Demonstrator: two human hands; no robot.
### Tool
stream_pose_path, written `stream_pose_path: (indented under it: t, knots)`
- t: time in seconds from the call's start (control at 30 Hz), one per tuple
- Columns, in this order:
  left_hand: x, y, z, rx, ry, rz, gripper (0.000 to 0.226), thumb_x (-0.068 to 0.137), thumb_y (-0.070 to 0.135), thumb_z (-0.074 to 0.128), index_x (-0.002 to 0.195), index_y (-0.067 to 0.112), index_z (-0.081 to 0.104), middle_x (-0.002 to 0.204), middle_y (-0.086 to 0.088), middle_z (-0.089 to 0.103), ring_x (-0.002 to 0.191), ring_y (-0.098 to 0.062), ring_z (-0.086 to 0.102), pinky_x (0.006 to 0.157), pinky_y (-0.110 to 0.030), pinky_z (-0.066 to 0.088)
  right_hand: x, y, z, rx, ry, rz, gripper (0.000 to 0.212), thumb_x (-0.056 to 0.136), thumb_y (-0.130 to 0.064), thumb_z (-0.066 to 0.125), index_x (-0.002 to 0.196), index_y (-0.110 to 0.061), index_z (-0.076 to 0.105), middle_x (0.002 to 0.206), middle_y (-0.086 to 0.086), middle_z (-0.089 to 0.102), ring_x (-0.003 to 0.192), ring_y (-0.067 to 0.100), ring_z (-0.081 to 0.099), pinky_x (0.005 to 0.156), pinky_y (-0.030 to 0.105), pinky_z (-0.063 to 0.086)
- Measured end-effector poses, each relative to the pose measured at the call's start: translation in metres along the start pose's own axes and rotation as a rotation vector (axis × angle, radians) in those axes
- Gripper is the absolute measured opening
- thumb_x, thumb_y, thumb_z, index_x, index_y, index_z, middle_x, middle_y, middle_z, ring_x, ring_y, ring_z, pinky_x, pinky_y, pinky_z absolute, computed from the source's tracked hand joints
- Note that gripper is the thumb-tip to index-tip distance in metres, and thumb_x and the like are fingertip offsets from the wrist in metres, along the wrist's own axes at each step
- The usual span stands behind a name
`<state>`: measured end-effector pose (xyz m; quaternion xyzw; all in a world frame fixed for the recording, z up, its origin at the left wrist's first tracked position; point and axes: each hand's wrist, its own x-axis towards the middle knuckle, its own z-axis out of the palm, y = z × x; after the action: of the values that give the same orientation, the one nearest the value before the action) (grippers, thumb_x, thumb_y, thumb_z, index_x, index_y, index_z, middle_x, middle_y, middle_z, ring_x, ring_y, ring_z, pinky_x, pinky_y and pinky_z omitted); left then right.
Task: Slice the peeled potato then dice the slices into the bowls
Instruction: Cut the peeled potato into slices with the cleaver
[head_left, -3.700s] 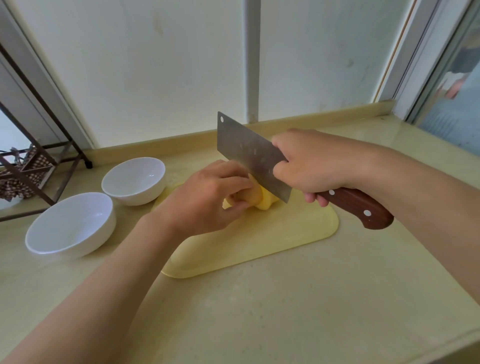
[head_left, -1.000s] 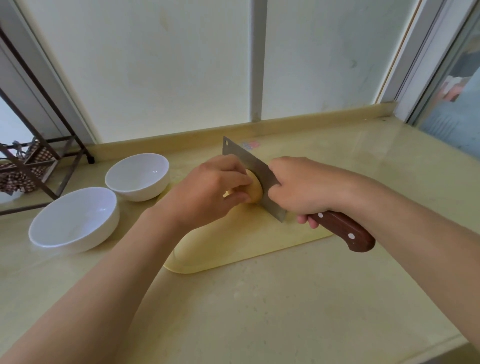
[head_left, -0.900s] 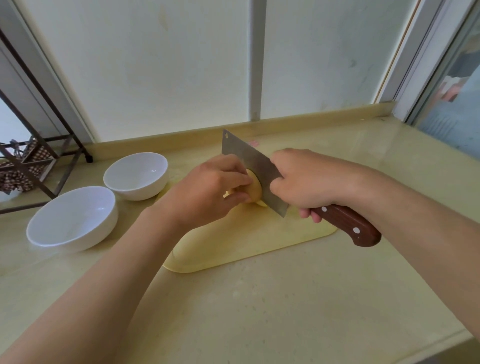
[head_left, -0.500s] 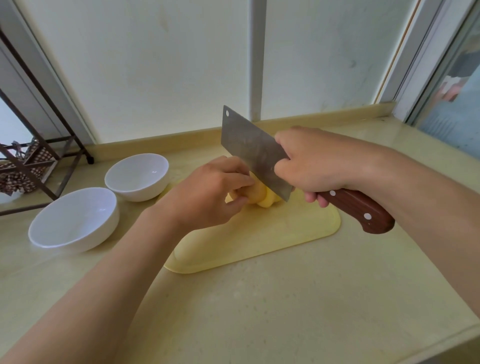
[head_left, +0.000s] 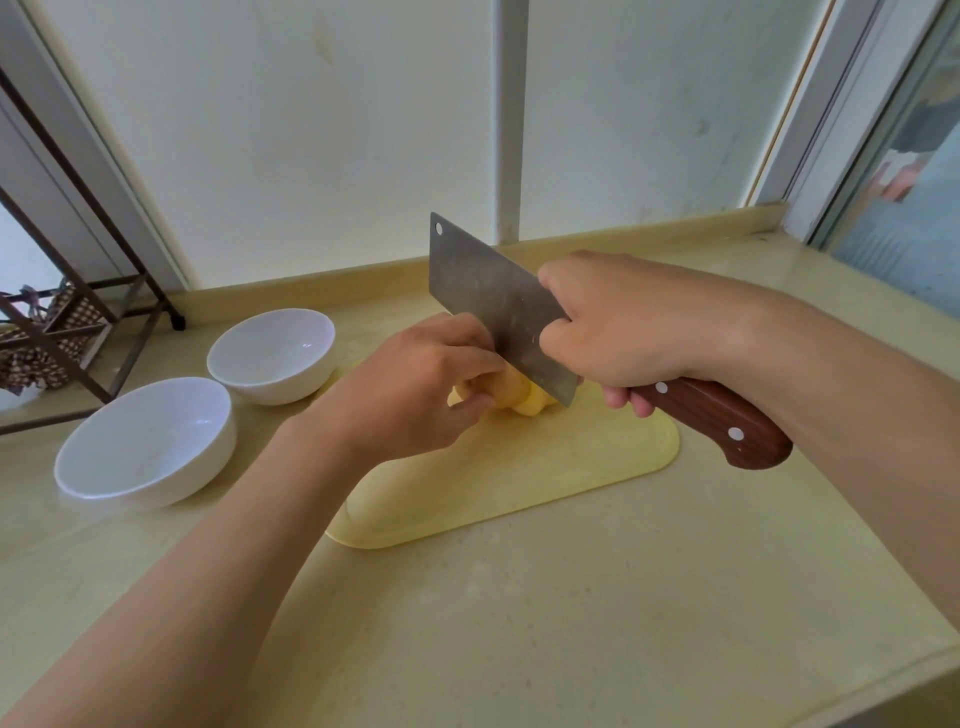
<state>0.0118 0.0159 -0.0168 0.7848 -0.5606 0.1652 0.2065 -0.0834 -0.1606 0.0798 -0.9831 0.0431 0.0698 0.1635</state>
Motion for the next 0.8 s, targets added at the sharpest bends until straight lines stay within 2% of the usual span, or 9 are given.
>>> stream_pose_path:
  t: [0.3, 0.6, 0.8]
  knots:
    - [0.0, 0.0, 0.0, 0.0, 0.001, -0.007, 0.018, 0.078, 0.016, 0.069, 0.094, 0.011, 0.074, 0.092, -0.001, 0.061, 0.077, -0.019, 0.056, 0.067, -0.035, 0.05, -0.002, -0.003, 0.001, -0.021, -0.013, 0.004, 0.01, 0.095, -0.009, 0.041, 0.095, -0.003, 0.049, 0.053, 0.012, 0.065, 0.038, 0.025, 0.059, 0.039, 0.023, 0.042]
    - [0.0, -0.002, -0.001, -0.019, 0.002, -0.013, 0.019, 0.078, 0.016, 0.073, 0.097, 0.01, 0.075, 0.091, -0.002, 0.063, 0.078, -0.02, 0.059, 0.067, -0.036, 0.052, -0.012, -0.002, 0.001, -0.067, -0.066, 0.016, 0.022, 0.095, -0.01, 0.038, 0.105, 0.0, 0.055, 0.059, 0.015, 0.07, 0.041, 0.026, 0.063, 0.04, 0.024, 0.045]
    - [-0.001, -0.003, -0.001, -0.027, 0.011, -0.017, 0.022, 0.076, 0.016, 0.077, 0.096, 0.009, 0.077, 0.089, -0.001, 0.064, 0.078, -0.019, 0.059, 0.065, -0.032, 0.049, -0.011, 0.0, -0.001, -0.046, -0.063, 0.013, 0.017, 0.095, -0.01, 0.038, 0.103, -0.005, 0.052, 0.052, 0.011, 0.067, 0.039, 0.025, 0.062, 0.04, 0.025, 0.045]
